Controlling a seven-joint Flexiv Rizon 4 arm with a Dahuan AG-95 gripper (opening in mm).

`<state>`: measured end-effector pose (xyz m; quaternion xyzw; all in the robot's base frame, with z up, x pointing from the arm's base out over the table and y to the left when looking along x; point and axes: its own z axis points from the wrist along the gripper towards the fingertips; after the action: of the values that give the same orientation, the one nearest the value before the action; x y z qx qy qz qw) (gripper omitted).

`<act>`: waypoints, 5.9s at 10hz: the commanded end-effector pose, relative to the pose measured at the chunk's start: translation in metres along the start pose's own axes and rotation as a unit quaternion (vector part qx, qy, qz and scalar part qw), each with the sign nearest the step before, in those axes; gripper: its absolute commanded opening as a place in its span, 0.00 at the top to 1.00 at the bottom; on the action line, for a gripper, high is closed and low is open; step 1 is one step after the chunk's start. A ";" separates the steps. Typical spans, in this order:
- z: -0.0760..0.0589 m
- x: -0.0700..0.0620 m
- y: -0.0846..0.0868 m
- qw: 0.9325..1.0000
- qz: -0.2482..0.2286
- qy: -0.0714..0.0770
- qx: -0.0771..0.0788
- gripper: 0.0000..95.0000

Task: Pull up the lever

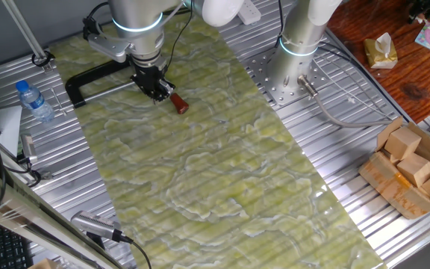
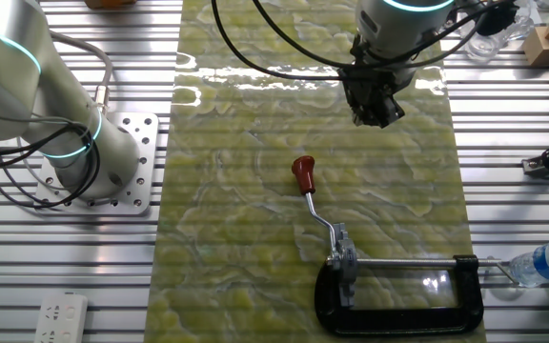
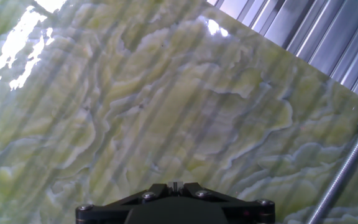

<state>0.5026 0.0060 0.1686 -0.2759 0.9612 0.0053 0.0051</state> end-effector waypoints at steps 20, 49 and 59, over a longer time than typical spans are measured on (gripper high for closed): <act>0.001 0.074 -0.056 0.981 -0.187 0.041 0.027 1.00; 0.096 0.103 -0.042 0.854 -0.517 0.057 0.019 0.60; 0.099 0.104 -0.041 0.849 -0.523 0.068 0.021 0.60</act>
<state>0.4368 -0.0823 0.0677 -0.7377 0.6720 -0.0371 -0.0529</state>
